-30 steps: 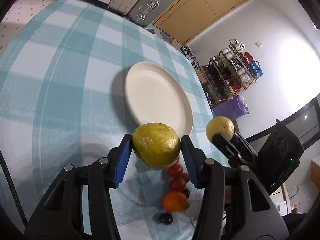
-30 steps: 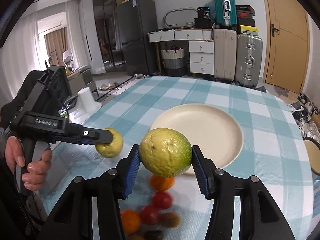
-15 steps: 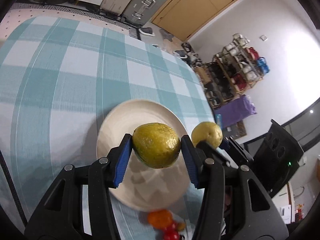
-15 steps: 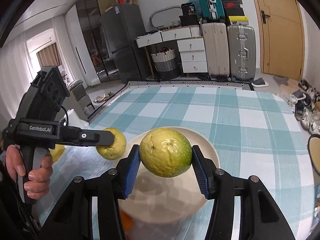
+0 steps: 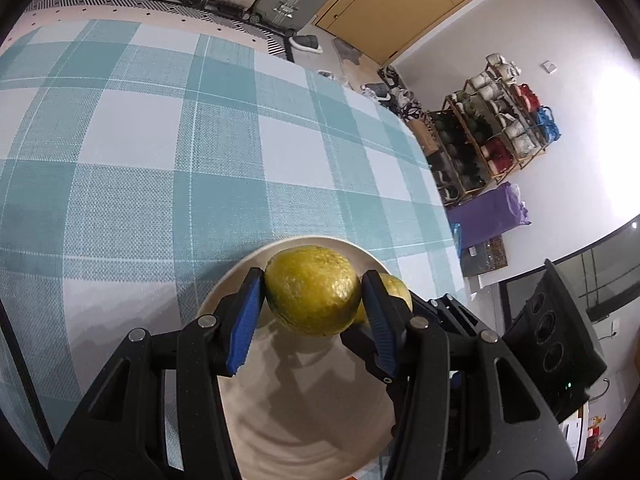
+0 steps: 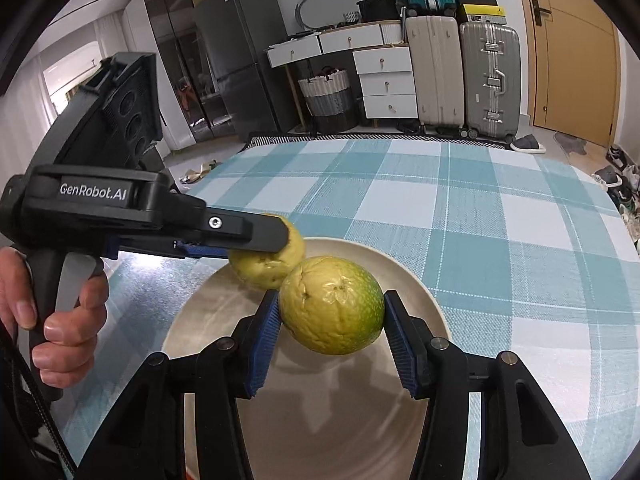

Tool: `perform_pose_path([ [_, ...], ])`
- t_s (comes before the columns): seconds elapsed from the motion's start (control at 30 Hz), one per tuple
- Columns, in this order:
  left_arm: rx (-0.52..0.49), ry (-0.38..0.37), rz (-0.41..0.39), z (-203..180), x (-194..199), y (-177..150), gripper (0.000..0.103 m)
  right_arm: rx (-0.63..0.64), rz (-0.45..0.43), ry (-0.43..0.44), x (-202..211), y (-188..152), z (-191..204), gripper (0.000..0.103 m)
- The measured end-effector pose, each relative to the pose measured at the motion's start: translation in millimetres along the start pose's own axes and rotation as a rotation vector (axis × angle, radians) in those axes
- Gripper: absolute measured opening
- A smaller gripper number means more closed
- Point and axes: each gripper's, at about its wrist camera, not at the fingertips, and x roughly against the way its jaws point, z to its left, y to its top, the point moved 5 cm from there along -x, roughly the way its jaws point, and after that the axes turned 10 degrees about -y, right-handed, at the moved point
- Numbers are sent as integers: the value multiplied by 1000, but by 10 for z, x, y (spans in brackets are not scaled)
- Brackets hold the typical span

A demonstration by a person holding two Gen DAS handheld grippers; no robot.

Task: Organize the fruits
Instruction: 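Carry both guavas over the cream plate and release them onto it, then withdraw both tools from the plate back toward the remaining fruits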

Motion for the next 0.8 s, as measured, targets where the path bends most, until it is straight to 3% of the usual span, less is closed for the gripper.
perform_pose_path([
  [0.13, 42, -34, -1, 49, -20, 41, 48, 32, 8, -51, -89, 16, 4, 53],
  [0.23, 54, -15, -16, 29, 42, 23, 61, 38, -19, -33, -45, 31, 6, 59],
  [0.3, 48, -19, -31, -26, 120, -7, 61, 25, -33, -31, 20, 44, -5, 73],
  [0.43, 56, 31, -73, -53, 337, -105, 84, -30, -96, -25, 276, 82, -84, 82],
  [0.5, 43, 67, -108, -70, 473, -180, 84, -52, -125, -33, 426, 80, -127, 91],
  [0.6, 39, 99, -135, -121, 644, -315, 84, -65, -149, -45, 637, 66, -149, 96],
  [0.8, -97, 225, -228, -415, 1030, -588, 86, -20, -209, -67, 1029, 41, -27, 101],
])
